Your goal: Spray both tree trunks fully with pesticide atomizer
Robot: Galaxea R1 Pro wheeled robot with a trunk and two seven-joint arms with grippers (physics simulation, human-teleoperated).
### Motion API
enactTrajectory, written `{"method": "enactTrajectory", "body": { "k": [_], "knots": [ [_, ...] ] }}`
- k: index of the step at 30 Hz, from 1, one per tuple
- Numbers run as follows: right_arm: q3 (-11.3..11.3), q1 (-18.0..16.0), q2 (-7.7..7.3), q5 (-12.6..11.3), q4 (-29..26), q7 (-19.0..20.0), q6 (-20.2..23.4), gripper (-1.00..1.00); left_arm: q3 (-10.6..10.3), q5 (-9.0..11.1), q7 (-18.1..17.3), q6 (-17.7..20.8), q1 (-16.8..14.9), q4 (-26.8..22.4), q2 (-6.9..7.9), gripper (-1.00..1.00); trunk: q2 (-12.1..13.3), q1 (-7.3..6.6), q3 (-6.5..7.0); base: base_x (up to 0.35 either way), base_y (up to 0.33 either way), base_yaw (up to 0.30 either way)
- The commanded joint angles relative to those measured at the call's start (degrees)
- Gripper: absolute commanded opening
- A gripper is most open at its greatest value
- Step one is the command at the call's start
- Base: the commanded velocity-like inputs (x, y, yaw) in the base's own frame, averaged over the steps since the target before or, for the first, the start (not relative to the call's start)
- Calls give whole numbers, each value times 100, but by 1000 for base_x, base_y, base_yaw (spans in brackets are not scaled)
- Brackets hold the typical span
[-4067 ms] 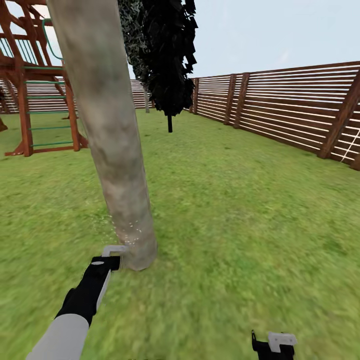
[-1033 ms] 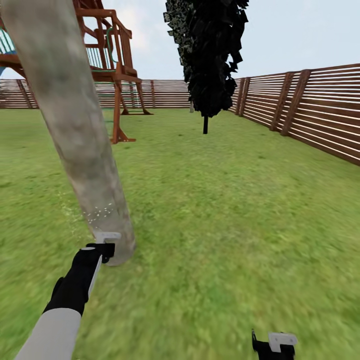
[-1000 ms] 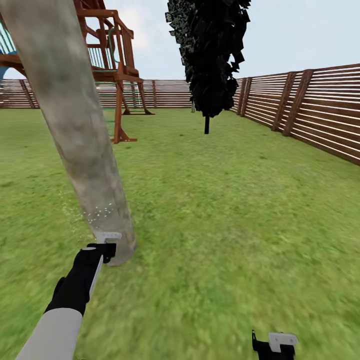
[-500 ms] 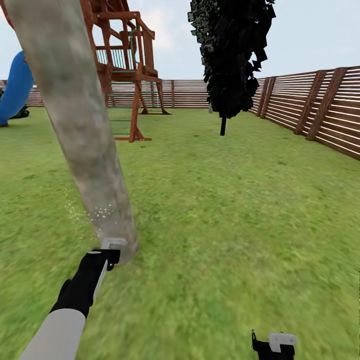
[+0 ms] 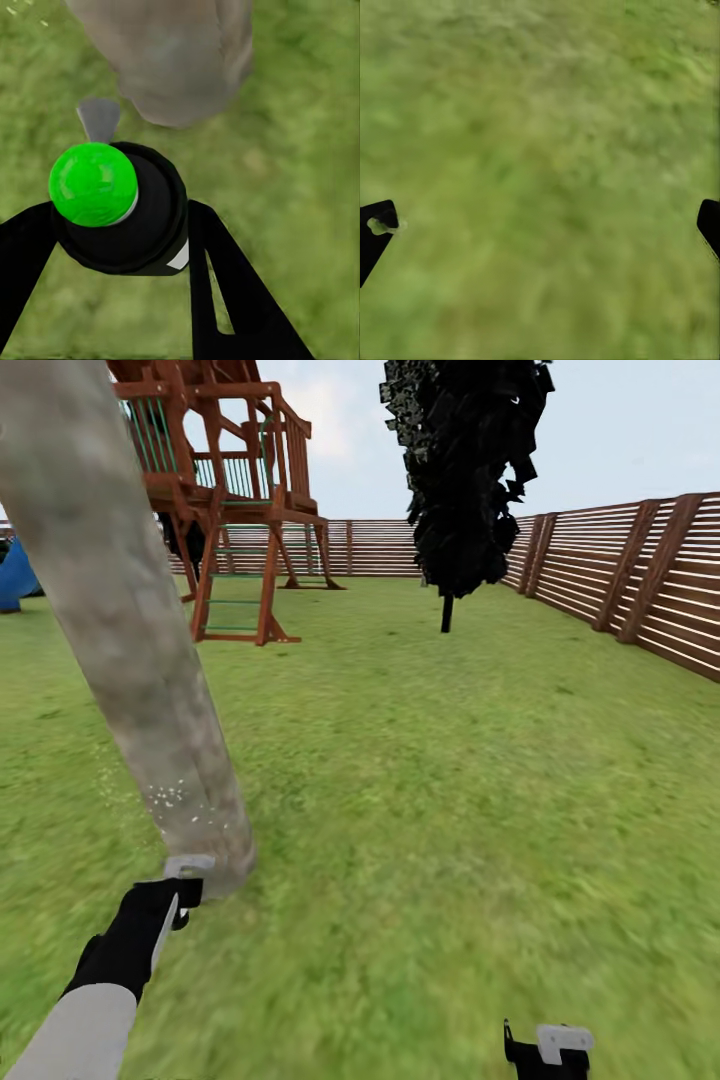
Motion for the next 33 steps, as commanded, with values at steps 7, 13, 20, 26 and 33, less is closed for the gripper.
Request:
{"method": "enactTrajectory", "body": {
  "k": [7,13,20,26,33],
  "knots": [
    [0,1,0,0,0,0,0,100,339,26,-4,-372,58,49,-180,-100,0,0,0,29,-91,277],
    [0,1,0,0,0,0,0,100,376,4,-6,-376,138,62,298,-100,0,0,0,0,-1,278],
    [0,2,-2,0,0,0,0,100,325,10,-6,-384,155,216,124,-100,0,0,0,83,-140,72],
    [0,1,0,4,0,1,0,100,289,-4,-14,-384,150,393,133,-100,0,0,0,180,-219,0],
    [0,1,0,0,0,0,0,100,303,-212,282,-380,151,394,290,-100,0,0,0,267,-93,81]
  ]
}}
